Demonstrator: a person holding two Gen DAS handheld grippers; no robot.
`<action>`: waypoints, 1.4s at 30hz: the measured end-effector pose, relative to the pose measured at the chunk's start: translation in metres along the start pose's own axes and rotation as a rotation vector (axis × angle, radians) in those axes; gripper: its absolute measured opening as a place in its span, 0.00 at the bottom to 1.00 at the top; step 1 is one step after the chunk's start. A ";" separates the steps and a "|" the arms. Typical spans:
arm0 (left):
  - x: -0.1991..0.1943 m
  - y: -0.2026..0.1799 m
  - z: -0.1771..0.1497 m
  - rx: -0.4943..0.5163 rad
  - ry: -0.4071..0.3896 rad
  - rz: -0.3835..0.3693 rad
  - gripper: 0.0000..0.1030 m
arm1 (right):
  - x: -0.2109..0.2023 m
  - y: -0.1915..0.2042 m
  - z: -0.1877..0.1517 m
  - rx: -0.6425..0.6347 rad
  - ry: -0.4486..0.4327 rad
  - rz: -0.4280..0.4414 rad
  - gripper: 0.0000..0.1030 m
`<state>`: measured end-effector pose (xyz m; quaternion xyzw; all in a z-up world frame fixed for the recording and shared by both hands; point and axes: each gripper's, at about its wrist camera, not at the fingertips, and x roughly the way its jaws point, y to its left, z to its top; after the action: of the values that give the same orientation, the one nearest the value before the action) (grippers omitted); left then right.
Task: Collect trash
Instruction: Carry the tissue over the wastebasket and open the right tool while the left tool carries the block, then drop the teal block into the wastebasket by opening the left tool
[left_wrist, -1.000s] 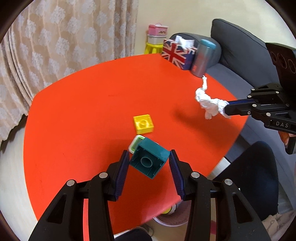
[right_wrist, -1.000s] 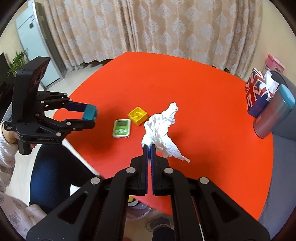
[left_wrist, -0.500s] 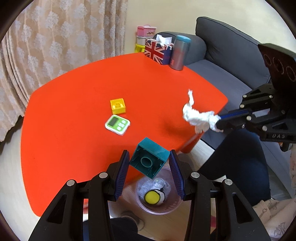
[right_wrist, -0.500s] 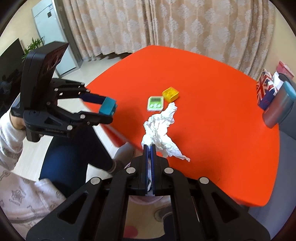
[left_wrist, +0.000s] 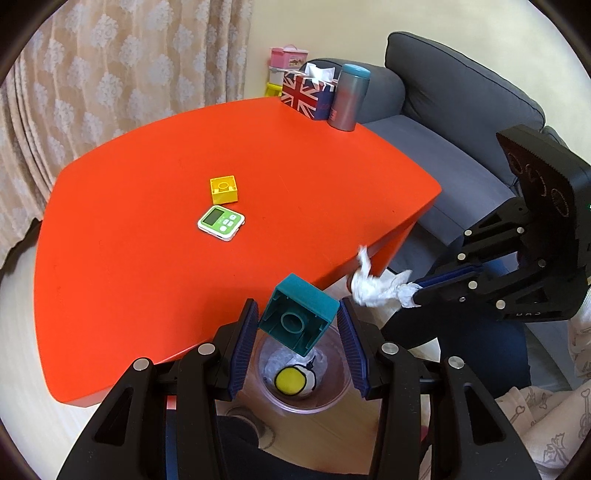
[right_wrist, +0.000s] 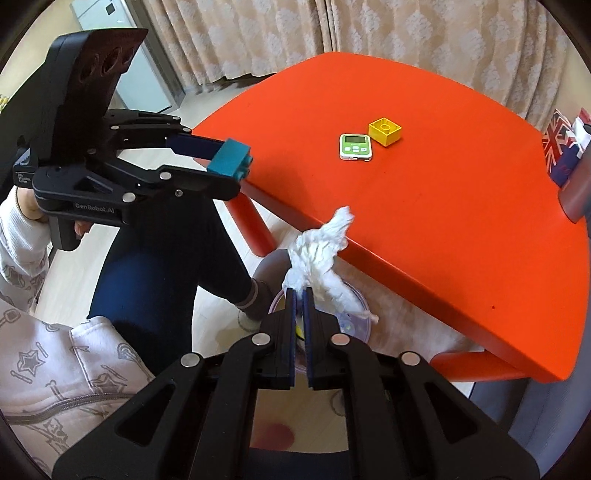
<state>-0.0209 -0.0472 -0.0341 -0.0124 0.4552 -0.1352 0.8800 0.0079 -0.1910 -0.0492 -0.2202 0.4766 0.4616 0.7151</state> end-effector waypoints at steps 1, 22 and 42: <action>0.000 0.000 -0.001 0.000 0.000 0.001 0.42 | 0.002 -0.002 0.001 0.003 0.003 -0.010 0.12; 0.012 -0.011 -0.001 0.022 0.039 -0.030 0.42 | -0.019 -0.026 -0.002 0.115 -0.079 -0.065 0.91; 0.035 -0.037 -0.002 0.072 0.111 -0.051 0.42 | -0.036 -0.041 -0.015 0.168 -0.112 -0.101 0.91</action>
<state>-0.0118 -0.0917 -0.0576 0.0152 0.4975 -0.1746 0.8496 0.0320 -0.2376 -0.0294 -0.1572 0.4609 0.3950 0.7790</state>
